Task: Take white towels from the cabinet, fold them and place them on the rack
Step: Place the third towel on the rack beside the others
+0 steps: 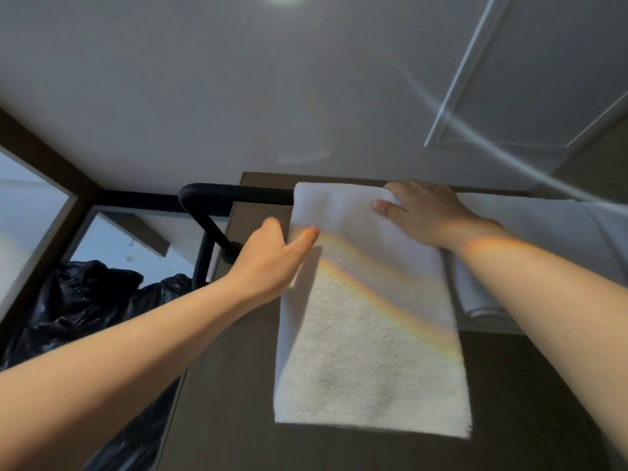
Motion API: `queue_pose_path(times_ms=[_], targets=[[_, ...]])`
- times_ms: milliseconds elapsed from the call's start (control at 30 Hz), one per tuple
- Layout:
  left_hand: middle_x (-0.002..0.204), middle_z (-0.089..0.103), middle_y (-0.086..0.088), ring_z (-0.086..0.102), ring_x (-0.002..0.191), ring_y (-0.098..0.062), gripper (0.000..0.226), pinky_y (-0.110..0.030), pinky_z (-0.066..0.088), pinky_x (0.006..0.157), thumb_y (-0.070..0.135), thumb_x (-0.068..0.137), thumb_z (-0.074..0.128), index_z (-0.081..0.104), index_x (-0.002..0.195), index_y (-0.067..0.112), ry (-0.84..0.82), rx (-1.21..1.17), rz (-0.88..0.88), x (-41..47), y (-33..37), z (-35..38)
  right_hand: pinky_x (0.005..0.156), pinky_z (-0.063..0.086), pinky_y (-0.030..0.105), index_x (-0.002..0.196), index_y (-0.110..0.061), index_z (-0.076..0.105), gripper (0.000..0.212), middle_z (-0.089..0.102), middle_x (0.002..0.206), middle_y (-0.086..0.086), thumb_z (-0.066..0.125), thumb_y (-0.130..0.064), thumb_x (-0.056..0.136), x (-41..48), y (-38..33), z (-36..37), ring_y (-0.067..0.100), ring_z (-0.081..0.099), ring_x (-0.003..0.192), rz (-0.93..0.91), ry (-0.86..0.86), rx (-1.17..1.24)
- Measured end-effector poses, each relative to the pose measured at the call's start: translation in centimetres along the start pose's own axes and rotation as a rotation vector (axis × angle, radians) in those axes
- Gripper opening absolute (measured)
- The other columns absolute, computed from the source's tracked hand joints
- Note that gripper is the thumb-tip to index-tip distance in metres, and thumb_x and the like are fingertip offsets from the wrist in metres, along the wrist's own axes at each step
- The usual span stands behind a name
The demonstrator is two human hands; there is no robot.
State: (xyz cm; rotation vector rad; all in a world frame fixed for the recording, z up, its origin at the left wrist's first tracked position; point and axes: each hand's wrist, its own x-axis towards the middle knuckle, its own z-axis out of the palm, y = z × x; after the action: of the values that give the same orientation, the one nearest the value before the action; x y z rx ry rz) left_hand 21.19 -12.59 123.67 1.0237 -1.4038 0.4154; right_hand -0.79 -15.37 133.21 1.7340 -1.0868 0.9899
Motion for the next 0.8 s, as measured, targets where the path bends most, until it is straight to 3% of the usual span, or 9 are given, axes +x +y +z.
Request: queue_pose_path(times_ms=[100,200,333,400,500,633,733,800], targets=[[0.083,0.051,0.000,0.048,0.069,-0.013,0.036,-0.026,0.034,0.055,0.047,0.090,0.054,0.050,0.090,0.011,-0.123,-0.130,-0.163,-0.5,-0.1,0.8,0.111,0.027,0.045,0.135,-0.017,0.046,0.054,0.043,0.149,0.009,0.031,-0.055,0.100,0.1,0.0,-0.6,0.029,0.037,0.137,0.018,-0.042,-0.010],[0.080,0.054,-0.006,0.052,0.069,-0.019,0.029,-0.029,0.037,0.058,0.035,0.092,0.056,0.056,0.087,0.007,-0.127,-0.344,-0.240,-0.6,0.7,1.3,0.113,0.025,0.046,0.140,-0.017,0.041,0.057,0.037,0.153,0.009,0.031,-0.056,0.100,-0.1,-0.4,-1.3,0.027,0.033,0.141,0.048,-0.101,-0.007],[0.080,0.053,-0.009,0.052,0.071,-0.023,0.022,-0.031,0.038,0.063,0.028,0.091,0.057,0.054,0.084,0.007,-0.065,-0.393,-0.228,-0.9,1.6,1.3,0.115,0.021,0.036,0.152,-0.023,0.025,0.062,0.026,0.158,0.003,0.040,-0.051,0.099,-3.5,-0.1,-1.6,0.021,0.023,0.145,0.115,0.086,0.323],[0.081,0.056,-0.010,0.053,0.072,-0.024,0.031,-0.032,0.039,0.065,0.029,0.090,0.057,0.057,0.090,-0.003,-0.039,-0.386,-0.214,-1.1,1.9,1.1,0.110,0.028,0.037,0.149,-0.026,0.028,0.059,0.031,0.154,0.002,0.045,-0.049,0.098,-6.5,0.8,-1.0,0.023,0.031,0.141,0.166,0.188,0.408],[0.090,0.062,-0.017,0.054,0.074,-0.024,0.038,-0.033,0.041,0.066,0.031,0.091,0.057,0.058,0.102,-0.006,-0.019,-0.364,-0.197,-1.2,2.0,0.9,0.092,0.041,0.032,0.135,-0.021,0.046,0.047,0.055,0.130,0.006,0.053,-0.043,0.095,-10.3,2.4,0.2,0.024,0.053,0.114,0.253,0.219,0.495],[0.105,0.064,-0.023,0.056,0.078,-0.025,0.037,-0.034,0.042,0.068,0.031,0.092,0.057,0.059,0.105,-0.004,-0.028,-0.349,-0.188,-1.0,2.1,0.6,0.070,0.051,0.030,0.104,-0.021,0.065,0.020,0.069,0.095,-0.002,0.058,-0.037,0.094,-11.8,2.8,0.6,0.014,0.065,0.081,0.324,0.132,0.746],[0.106,0.064,-0.022,0.057,0.079,-0.025,0.038,-0.034,0.043,0.068,0.032,0.092,0.057,0.059,0.107,-0.002,-0.028,-0.348,-0.186,-1.1,2.0,0.5,0.062,0.054,0.032,0.089,-0.017,0.069,0.029,0.071,0.074,0.002,0.056,-0.043,0.094,-11.3,1.4,0.8,0.015,0.064,0.062,0.412,-0.029,0.933],[0.104,0.065,-0.020,0.058,0.080,-0.025,0.035,-0.034,0.044,0.069,0.033,0.092,0.057,0.061,0.106,0.000,-0.029,-0.350,-0.190,-1.1,2.0,0.4,0.063,0.051,0.031,0.088,-0.016,0.068,0.038,0.067,0.066,-0.002,0.055,-0.052,0.092,-10.7,0.4,0.9,0.014,0.061,0.062,0.467,-0.085,0.931]])
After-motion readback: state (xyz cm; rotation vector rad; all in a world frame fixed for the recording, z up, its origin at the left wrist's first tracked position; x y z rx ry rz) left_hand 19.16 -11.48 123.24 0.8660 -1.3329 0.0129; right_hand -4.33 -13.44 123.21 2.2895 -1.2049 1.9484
